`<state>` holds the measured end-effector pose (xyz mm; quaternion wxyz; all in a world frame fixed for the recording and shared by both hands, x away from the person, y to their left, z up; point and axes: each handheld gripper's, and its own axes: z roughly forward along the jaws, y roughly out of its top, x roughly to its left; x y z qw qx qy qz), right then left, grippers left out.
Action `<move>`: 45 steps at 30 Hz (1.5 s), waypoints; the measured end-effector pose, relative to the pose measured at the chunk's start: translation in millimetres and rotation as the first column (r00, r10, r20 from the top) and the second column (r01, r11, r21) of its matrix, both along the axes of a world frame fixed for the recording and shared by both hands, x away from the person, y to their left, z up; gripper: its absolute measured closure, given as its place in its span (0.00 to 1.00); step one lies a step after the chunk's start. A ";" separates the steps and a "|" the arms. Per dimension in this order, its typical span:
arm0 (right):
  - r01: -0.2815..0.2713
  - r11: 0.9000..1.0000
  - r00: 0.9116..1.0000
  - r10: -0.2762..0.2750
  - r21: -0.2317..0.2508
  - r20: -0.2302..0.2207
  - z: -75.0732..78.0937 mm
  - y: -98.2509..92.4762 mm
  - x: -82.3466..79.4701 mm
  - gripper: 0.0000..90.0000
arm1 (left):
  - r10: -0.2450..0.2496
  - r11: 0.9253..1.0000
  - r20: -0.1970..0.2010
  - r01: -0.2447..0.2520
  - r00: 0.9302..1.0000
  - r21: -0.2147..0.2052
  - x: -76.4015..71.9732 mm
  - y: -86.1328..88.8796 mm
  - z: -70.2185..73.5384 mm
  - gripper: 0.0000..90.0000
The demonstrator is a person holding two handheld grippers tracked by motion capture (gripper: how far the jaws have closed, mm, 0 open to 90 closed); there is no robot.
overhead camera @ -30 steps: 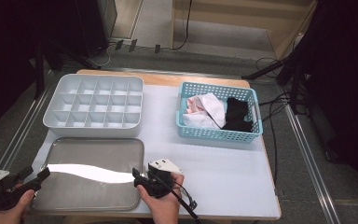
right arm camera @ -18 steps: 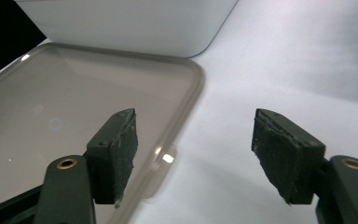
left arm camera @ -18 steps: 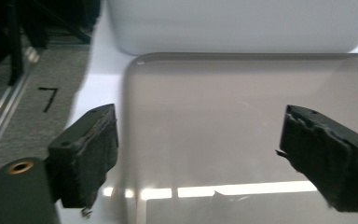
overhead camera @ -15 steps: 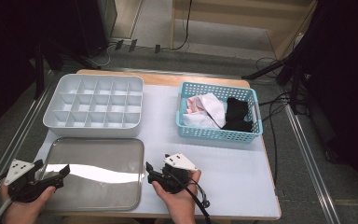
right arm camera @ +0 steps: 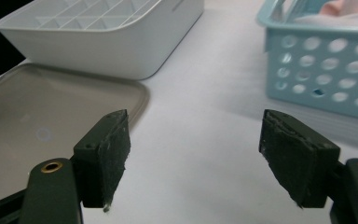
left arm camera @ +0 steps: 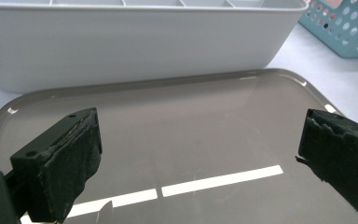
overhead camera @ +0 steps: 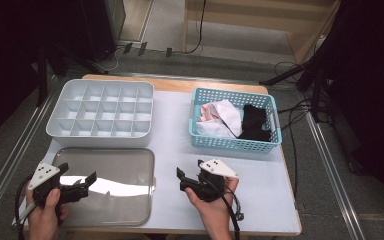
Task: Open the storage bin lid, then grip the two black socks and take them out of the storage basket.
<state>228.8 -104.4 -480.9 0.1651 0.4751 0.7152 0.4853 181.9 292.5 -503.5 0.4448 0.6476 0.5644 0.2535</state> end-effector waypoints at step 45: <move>0.371 0.927 0.926 -0.374 -0.060 -0.043 49.7 -150.2 144.8 0.70 | -0.016 1.000 -0.028 0.016 0.999 0.026 10.8 7.9 -11.0 0.00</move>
